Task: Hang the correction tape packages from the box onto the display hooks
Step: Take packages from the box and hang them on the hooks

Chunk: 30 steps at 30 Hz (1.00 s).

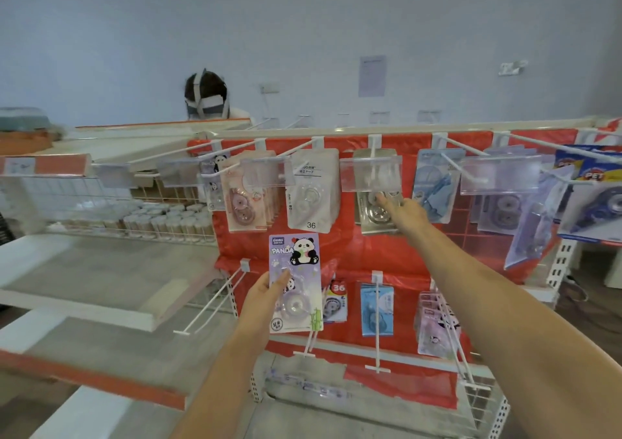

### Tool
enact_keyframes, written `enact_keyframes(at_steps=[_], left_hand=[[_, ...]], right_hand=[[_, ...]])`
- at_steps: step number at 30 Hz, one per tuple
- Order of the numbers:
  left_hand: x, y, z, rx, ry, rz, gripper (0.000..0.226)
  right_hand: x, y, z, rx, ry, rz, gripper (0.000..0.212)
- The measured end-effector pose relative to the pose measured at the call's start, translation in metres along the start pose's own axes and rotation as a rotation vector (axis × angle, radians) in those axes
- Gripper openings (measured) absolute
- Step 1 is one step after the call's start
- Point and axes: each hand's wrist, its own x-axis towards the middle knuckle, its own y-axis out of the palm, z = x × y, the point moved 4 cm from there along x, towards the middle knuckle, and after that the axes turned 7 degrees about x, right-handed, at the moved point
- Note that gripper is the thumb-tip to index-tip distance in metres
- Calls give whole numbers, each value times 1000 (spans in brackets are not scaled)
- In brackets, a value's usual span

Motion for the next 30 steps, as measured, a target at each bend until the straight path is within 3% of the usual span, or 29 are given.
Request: enact_keyframes(at_steps=[2,7,13,17,21,30], left_hand=[[-2,-2,1,10,-9,-5,32],[-9,-13,5,3,-32,5,46],[-15,-33,9,-3,-56,2,56],[-19,-45,9,-8,-51,2,41],[-19,-64,12,-34,-42,11,60],[-16,-135,-13,-4,-19,-82,22]], right_hand=[[-2,4,-4,50,32,28,68],[-17,18,-37,218,174,151,43],[-37,23,-60,-87,147,123,32],[-53,29,-51,-378,36,178,24],[-66,51,-41,-571,-41,242,25],[-101,141,-2,-744,-207,421,30]])
